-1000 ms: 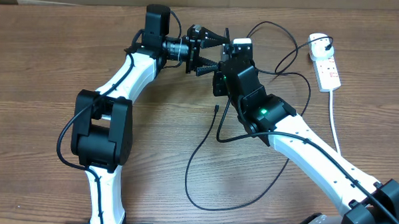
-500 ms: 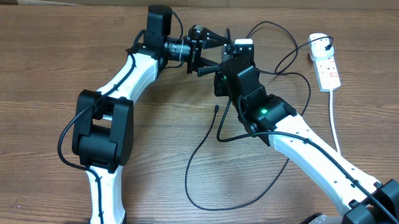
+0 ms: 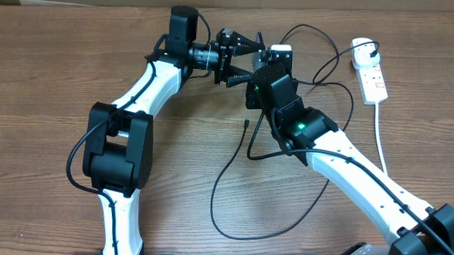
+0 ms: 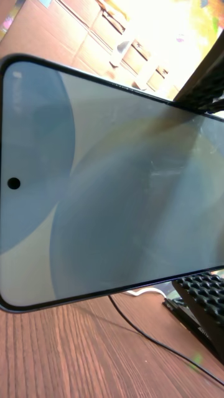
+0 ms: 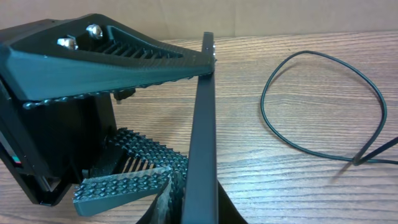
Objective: Plug charger to phone and switch on socket
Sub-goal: 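Open the left gripper and pull the phone away with the right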
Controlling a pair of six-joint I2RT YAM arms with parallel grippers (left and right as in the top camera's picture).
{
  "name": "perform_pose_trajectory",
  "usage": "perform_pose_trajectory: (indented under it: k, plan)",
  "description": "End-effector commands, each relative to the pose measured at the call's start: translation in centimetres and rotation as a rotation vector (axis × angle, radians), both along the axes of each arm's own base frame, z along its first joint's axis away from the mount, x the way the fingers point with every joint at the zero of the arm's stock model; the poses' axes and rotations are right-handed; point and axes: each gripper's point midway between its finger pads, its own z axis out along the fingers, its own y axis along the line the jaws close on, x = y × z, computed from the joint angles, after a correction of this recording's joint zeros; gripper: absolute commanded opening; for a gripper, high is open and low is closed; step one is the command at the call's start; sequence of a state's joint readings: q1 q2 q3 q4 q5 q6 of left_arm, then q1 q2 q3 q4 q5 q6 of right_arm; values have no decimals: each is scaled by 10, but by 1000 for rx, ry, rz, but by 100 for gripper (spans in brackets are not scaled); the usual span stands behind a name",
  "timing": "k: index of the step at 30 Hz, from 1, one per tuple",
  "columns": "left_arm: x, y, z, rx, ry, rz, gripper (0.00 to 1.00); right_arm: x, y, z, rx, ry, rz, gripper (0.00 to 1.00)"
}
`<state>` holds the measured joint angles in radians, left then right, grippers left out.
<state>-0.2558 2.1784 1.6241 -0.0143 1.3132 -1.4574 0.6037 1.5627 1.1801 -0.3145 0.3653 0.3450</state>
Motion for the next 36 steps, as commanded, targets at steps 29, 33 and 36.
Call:
perform_pose_trajectory:
  k: [29,33,36]
  plan:
    - [10,-3,0,17,-114,21,100,2,13,16,69,-24,26,4]
    - [17,9,0,17,-127,43,100,5,8,16,68,-24,13,4]
    - [22,17,0,21,-144,63,100,6,5,16,68,-24,6,4]
